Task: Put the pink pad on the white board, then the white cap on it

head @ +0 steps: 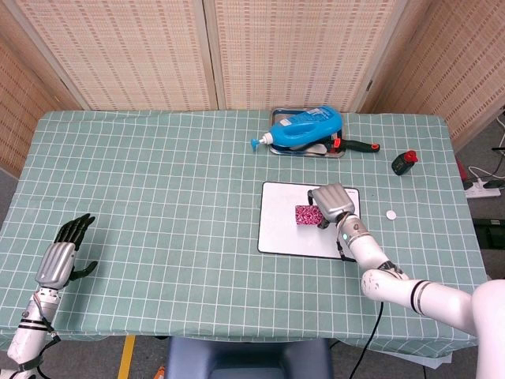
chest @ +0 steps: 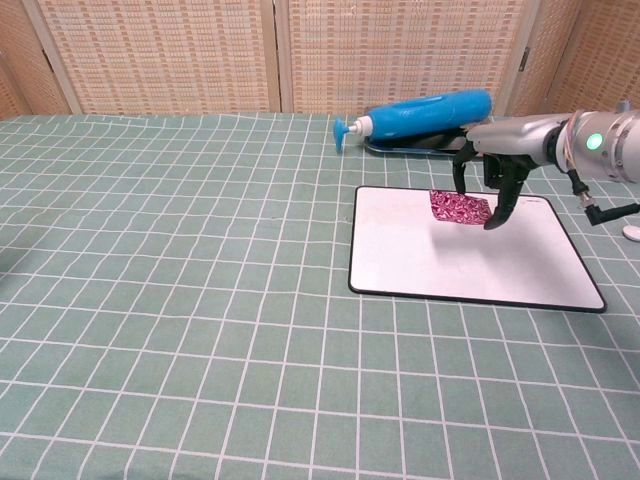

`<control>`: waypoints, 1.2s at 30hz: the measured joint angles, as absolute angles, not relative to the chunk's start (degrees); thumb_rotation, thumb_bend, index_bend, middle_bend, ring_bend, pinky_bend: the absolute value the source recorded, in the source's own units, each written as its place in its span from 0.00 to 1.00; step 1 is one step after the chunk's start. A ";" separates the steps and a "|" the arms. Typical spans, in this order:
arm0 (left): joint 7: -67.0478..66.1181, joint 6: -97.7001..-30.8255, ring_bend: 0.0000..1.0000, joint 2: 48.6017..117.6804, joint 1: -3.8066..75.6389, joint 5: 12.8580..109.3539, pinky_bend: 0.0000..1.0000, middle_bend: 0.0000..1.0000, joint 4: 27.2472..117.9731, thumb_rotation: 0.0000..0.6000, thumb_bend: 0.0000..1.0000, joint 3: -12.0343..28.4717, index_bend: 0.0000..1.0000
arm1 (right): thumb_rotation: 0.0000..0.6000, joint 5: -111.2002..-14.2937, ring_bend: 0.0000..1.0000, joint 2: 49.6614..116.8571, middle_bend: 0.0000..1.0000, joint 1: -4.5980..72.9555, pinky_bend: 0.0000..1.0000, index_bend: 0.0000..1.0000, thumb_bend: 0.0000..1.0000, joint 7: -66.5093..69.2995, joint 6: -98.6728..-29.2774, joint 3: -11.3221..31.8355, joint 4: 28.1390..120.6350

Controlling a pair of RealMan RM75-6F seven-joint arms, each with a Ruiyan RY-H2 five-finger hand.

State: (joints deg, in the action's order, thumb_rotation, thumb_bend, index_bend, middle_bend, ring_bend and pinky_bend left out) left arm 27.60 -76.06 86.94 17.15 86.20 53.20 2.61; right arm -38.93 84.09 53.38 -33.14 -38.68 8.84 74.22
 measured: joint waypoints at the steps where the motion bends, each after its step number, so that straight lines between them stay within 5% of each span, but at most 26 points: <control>1: 27.71 -76.01 0.00 86.88 17.18 86.29 0.00 0.00 53.21 1.00 0.22 2.55 0.00 | 1.00 -38.45 0.98 84.30 0.97 53.59 1.00 0.45 0.13 -33.58 -38.77 8.51 73.91; 25: 29.73 -76.17 0.00 86.39 17.48 87.50 0.00 0.00 53.11 1.00 0.21 1.69 0.00 | 1.00 -27.89 0.98 86.23 0.97 57.90 1.00 0.32 0.06 -38.64 -40.40 3.32 71.17; 36: 29.07 -76.05 0.00 86.71 17.55 87.75 0.00 0.00 52.88 1.00 0.21 1.34 0.00 | 1.00 -30.61 0.98 73.57 0.97 53.39 1.00 0.38 0.06 -37.35 -48.20 1.56 80.29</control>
